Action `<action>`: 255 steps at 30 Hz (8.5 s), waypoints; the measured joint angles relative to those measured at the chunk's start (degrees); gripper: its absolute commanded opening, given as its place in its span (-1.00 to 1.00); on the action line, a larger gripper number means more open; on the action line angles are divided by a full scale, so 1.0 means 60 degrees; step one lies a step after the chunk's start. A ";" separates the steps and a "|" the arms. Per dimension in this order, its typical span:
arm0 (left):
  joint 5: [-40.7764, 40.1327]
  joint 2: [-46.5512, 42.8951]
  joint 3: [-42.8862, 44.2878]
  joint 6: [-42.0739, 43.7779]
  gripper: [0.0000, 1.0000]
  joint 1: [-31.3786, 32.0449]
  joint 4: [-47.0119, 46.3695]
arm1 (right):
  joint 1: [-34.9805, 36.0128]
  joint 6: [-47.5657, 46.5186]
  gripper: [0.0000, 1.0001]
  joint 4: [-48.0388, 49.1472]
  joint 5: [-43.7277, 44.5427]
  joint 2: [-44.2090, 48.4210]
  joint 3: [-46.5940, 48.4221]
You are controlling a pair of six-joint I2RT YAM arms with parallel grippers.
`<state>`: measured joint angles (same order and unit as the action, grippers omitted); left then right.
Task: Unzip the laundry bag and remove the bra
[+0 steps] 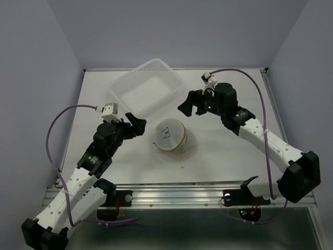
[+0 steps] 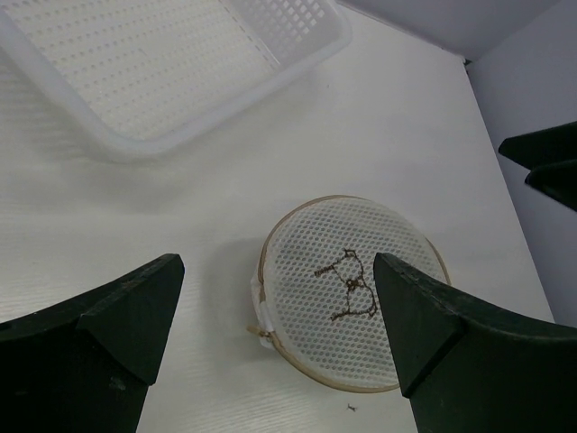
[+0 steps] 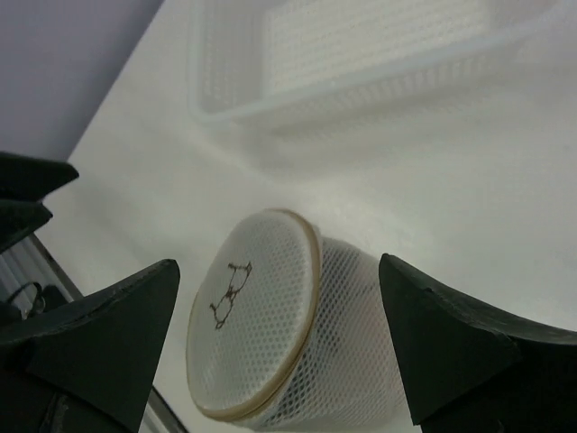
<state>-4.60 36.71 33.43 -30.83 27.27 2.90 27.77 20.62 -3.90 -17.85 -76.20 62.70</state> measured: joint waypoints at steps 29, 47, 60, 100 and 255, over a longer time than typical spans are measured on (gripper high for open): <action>-0.1483 0.0535 -0.1829 -0.0382 0.90 0.1792 -0.1406 | 0.1741 0.0681 -0.99 -0.2382 0.3603 -0.0430 -0.1228; -0.0361 0.0962 -0.2641 0.1526 0.78 0.2539 -0.4473 | -0.0681 0.0306 -0.99 -0.1410 -0.2058 -0.0160 -0.1614; 0.0688 -0.0758 -0.3843 0.2798 0.51 0.2918 -0.5464 | -0.0871 0.0794 -0.98 -0.1410 -0.3537 0.0361 -0.0681; 0.0477 -0.0379 -0.3847 0.6564 0.37 0.4320 -0.6943 | -0.0947 0.1344 -0.99 -0.1402 -0.5213 0.1730 -0.0219; -0.3501 0.7002 0.0047 -0.3716 -1.00 0.4685 -0.5883 | 0.1330 -0.0186 -0.07 0.0277 0.1486 0.3268 -0.4991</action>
<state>-25.61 78.72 33.71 -53.12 55.37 -32.40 35.75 19.51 -2.24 -8.93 -56.60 32.75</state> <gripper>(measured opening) 0.158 0.479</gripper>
